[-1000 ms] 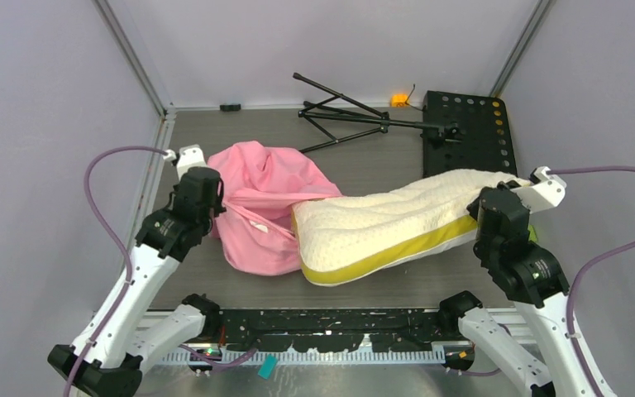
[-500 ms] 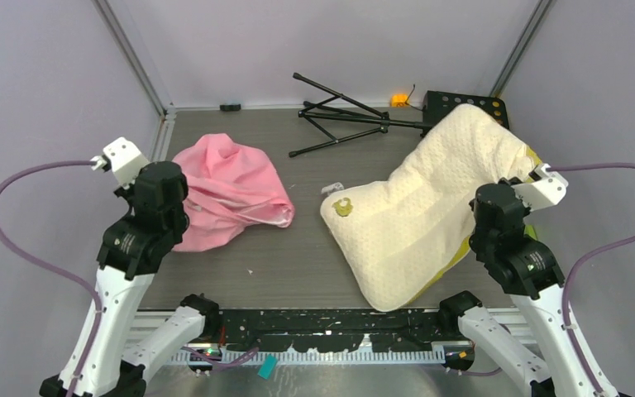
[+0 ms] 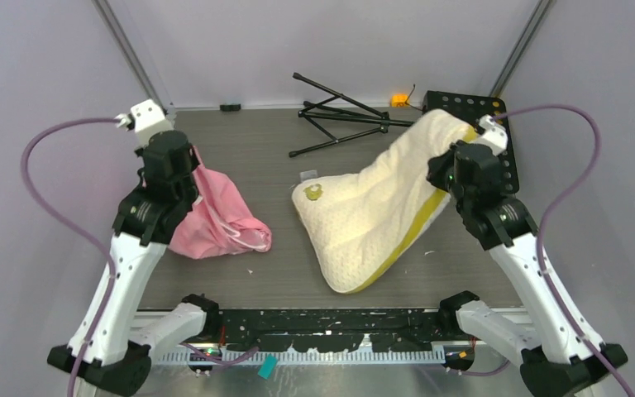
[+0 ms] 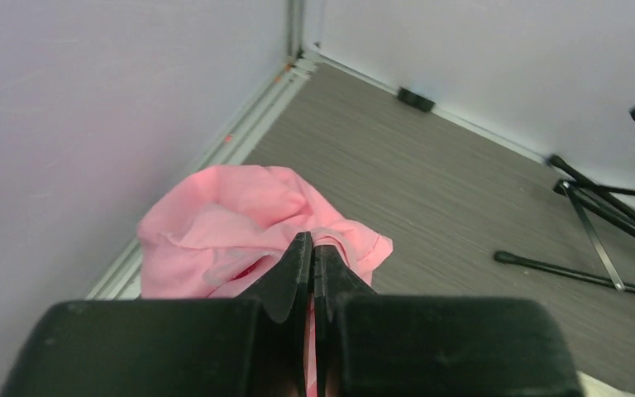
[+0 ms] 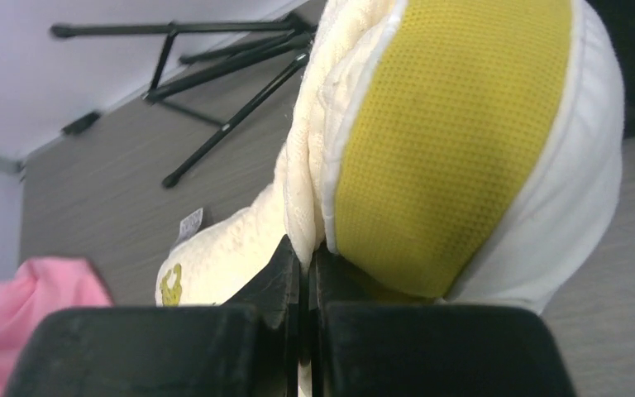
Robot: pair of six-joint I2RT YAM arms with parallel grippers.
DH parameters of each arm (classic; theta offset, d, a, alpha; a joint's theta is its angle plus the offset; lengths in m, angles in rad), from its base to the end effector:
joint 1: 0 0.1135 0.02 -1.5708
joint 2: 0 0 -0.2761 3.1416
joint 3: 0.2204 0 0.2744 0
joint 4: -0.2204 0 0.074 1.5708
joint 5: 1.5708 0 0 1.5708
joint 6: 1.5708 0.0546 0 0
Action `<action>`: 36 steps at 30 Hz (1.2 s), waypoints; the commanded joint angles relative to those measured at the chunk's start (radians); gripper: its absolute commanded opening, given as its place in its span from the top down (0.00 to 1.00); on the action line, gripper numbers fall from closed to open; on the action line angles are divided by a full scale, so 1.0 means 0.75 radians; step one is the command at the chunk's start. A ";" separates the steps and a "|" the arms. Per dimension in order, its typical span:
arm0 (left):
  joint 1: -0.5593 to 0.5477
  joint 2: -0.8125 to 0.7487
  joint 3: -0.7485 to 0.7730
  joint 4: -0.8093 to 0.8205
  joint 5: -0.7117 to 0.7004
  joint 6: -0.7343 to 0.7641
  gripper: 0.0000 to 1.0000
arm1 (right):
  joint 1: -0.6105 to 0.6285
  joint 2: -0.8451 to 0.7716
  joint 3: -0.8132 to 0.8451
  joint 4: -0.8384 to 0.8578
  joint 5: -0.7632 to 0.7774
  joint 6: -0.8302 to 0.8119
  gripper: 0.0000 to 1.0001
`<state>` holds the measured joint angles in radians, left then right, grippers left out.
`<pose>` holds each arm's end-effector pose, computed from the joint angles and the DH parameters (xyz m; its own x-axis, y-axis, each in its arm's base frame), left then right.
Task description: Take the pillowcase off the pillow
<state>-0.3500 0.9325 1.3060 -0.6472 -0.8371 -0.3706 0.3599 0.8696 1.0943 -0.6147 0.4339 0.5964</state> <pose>0.1918 -0.0268 0.4589 -0.0766 -0.2302 -0.9701 -0.5040 0.8484 -0.1616 0.1988 0.0503 0.3956 -0.2695 0.4431 -0.8550 0.2366 0.8911 0.3873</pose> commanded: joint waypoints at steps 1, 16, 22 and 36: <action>0.004 0.196 0.198 0.062 0.235 -0.021 1.00 | 0.007 0.126 0.184 0.276 -0.470 -0.017 1.00; 0.003 0.600 0.599 -0.065 0.450 0.040 0.49 | -0.002 0.476 0.537 0.215 -0.380 0.031 0.17; 0.004 0.482 0.331 -0.111 0.474 0.124 0.00 | -0.001 0.309 0.356 0.158 -0.081 -0.152 0.15; 0.002 -0.239 -0.650 0.433 0.721 -0.088 0.00 | -0.004 -0.060 -0.456 0.610 -0.041 -0.289 0.25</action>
<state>-0.3504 0.8116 0.9516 -0.5621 -0.4114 -0.3626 0.3576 0.8001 0.8097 -0.3271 0.4419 0.3870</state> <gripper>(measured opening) 0.996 0.755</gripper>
